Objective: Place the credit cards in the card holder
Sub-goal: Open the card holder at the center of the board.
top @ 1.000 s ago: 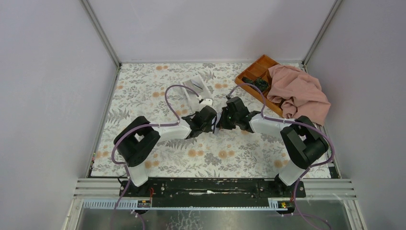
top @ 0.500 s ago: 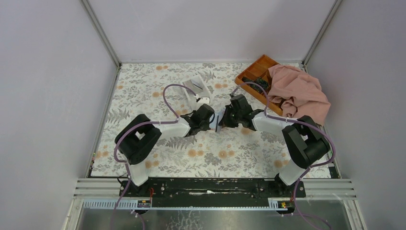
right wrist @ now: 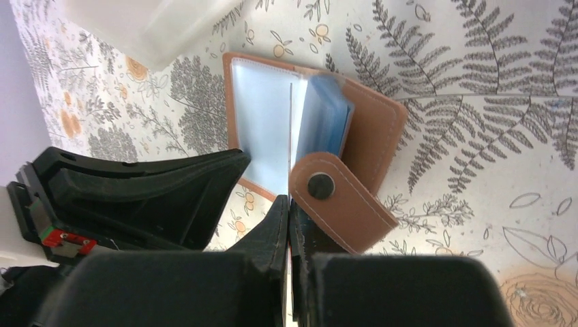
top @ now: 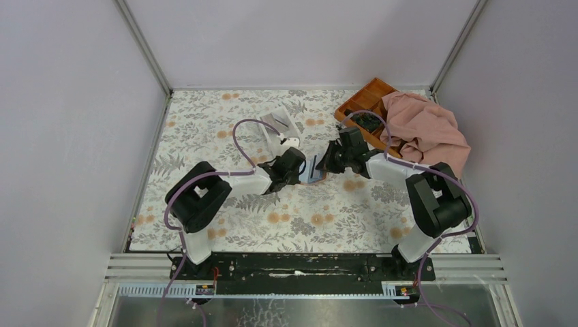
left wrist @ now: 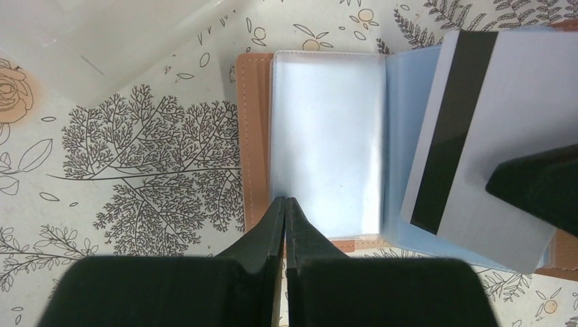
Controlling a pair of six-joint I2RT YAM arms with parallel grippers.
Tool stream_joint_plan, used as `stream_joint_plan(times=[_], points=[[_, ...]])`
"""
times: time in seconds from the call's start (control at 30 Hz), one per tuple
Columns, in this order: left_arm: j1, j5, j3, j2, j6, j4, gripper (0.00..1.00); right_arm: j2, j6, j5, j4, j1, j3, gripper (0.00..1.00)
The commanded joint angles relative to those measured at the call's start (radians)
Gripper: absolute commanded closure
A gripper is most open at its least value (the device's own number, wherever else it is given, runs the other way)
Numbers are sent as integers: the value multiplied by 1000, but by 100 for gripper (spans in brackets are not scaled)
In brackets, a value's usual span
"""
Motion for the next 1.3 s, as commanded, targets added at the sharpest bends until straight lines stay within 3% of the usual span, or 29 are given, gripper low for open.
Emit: stream_joint_plan(times=[0.0,1.27], points=[[13,21,6,45,25,12,97,40,2,-63,28,-28,55,100],[30,12,-105,13,-9,35,98,219,-22,-225,165,-106,-37,100]])
